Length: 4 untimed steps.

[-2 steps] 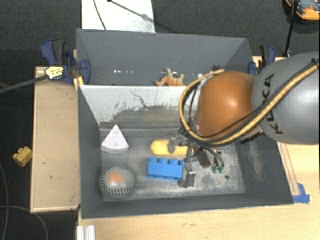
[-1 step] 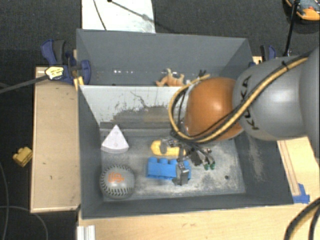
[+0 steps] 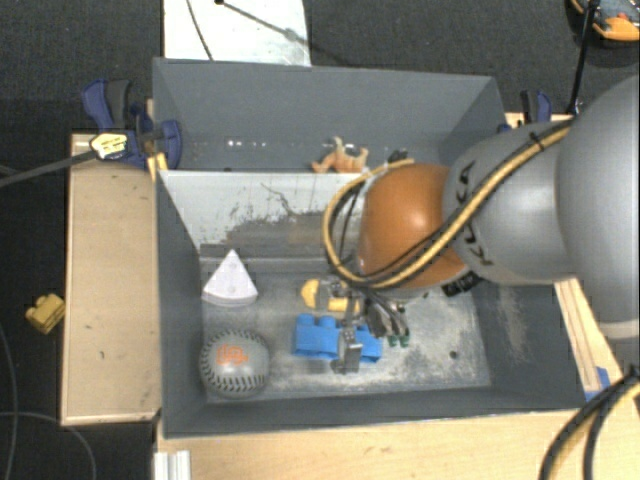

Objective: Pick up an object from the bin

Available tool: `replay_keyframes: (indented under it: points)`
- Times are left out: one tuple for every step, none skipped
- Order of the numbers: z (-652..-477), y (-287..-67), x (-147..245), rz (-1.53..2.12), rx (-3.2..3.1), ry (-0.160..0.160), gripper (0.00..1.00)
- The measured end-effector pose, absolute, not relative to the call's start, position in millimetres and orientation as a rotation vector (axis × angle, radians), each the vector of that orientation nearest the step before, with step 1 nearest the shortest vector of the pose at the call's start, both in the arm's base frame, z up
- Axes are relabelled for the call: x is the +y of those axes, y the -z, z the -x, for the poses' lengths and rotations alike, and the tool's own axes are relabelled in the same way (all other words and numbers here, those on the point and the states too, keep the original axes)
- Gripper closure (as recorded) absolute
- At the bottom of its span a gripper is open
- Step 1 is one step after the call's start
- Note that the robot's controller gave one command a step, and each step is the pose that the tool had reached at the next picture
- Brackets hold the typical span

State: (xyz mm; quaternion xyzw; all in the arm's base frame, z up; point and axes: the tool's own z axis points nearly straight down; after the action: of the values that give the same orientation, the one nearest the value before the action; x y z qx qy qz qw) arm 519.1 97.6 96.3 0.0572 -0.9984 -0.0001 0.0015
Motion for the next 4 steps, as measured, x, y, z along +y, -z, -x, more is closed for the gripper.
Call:
replay_keyframes:
  points:
    - [-514.9, -83, 91, -0.186, -3.138, 0.002, 0.00]
    - [-525.2, -75, 81, 0.281, -3.132, 0.005, 1.00]
    - [-525.2, -75, 80, 0.286, -3.132, 0.005, 1.00]
    - [-525.2, -75, 80, 0.286, -3.132, 0.005, 1.00]
